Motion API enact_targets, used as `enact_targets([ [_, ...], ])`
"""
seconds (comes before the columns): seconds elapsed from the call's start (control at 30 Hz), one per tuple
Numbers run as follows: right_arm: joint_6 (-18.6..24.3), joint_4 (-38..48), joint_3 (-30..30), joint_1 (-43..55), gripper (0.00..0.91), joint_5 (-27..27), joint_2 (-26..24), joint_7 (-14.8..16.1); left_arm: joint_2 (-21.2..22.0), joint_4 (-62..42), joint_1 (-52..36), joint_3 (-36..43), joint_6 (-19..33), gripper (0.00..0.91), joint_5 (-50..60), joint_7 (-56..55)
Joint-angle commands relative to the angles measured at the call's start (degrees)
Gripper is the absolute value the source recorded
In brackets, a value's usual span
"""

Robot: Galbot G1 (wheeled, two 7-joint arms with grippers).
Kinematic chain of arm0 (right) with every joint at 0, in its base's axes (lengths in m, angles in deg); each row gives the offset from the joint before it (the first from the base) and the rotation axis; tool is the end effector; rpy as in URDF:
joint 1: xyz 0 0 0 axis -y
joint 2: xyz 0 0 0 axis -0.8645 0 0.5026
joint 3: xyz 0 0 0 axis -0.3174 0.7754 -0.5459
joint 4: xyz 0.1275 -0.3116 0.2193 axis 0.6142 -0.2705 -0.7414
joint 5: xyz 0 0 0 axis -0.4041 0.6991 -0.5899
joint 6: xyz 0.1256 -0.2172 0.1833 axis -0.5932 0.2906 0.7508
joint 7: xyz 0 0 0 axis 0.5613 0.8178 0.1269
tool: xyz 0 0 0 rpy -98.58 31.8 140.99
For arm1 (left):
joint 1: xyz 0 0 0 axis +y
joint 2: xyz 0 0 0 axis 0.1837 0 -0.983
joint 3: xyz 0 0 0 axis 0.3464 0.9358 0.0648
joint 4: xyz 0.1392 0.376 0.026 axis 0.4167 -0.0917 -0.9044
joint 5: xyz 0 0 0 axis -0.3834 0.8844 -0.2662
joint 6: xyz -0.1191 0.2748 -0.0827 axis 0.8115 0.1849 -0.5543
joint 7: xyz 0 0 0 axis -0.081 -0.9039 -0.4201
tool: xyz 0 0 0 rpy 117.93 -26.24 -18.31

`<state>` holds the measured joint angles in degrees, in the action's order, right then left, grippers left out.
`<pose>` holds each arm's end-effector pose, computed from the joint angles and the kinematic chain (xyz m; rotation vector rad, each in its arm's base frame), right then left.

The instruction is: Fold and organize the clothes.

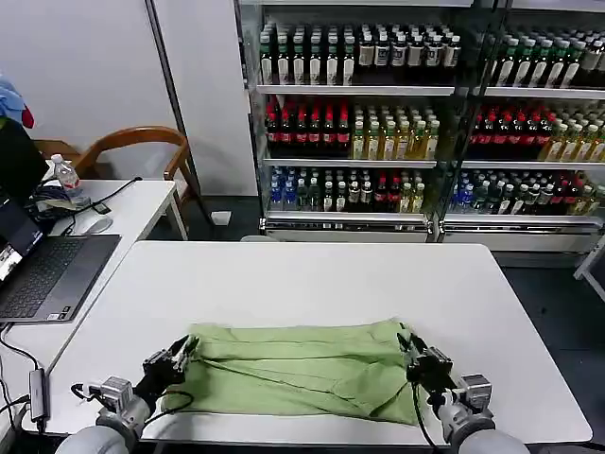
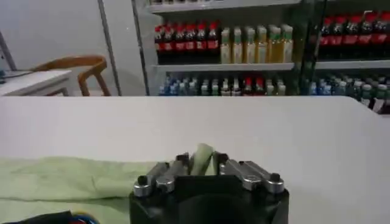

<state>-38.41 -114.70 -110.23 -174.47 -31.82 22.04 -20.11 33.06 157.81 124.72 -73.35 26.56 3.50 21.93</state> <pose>0.1473 -0.0940 -0.3096 0.2102 -2.7536 -0.0197 0.1670 0.1671 -0.3389 -0.2869 -2.7381 -0.0965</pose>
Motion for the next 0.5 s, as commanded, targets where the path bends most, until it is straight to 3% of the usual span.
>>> enact_targets([
  [0.03,0.40,-2.69,-3.99,-2.93,0.907,1.63,0.25,0.74,0.42,6.06,1.40,1.12,-3.30,0.907,-3.96,-11.84],
  [0.23,1.64,-6.58,-9.26,-6.40,0.907,2.30,0.48,3.28,2.26,5.72,1.64,5.63,-4.95,0.907,-7.01,-23.92],
  [0.5,3.54,-6.91,-14.54,-8.71,0.907,8.70,1.78,7.27,5.47,4.44,0.88,7.58,-0.81,0.907,-6.78,-24.89],
])
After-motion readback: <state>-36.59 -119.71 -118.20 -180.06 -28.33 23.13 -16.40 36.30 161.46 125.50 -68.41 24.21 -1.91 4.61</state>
